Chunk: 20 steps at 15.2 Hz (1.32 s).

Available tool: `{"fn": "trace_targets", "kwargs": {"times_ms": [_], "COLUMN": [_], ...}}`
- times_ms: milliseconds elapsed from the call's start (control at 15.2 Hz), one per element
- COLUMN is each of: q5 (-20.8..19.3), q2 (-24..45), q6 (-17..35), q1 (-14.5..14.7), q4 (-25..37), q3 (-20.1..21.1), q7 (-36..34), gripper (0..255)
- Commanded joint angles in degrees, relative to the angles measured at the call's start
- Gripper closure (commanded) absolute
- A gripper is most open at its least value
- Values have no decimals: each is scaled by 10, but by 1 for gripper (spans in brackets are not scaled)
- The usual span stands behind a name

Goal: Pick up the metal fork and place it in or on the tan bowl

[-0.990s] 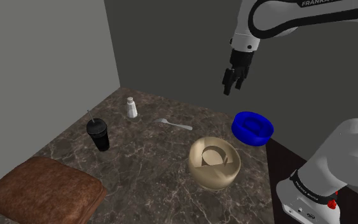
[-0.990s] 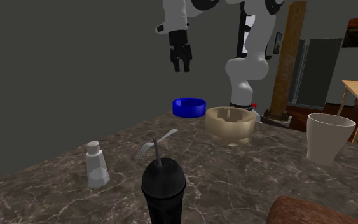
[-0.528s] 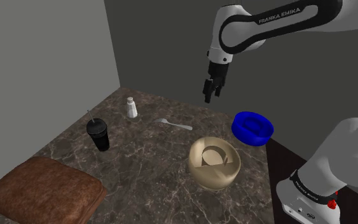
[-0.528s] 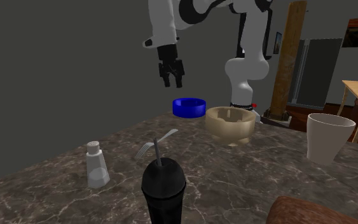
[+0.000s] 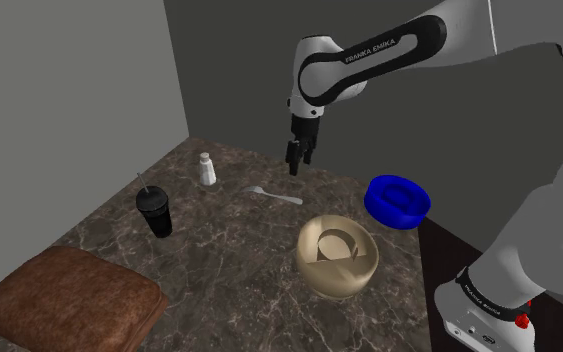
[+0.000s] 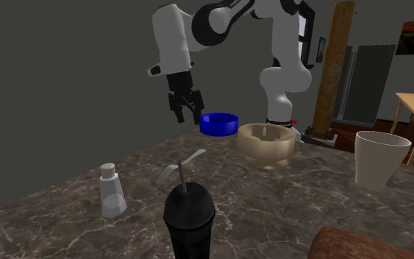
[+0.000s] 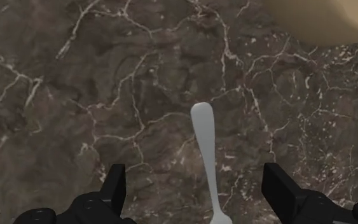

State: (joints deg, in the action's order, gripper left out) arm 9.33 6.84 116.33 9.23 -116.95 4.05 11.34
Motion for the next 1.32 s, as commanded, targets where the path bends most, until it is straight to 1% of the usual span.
{"fn": "trace_targets", "kwargs": {"times_ms": [0,330,858,1254], "q5": [2,1,3,3], "q2": [43,141,164,164], "q6": [13,22,74,74], "q1": [6,21,27,27], "q4": [28,111,83,84], "q3": [7,24,26,26], "q7": [13,35,37,37], "gripper": [0,0,0,0]}}
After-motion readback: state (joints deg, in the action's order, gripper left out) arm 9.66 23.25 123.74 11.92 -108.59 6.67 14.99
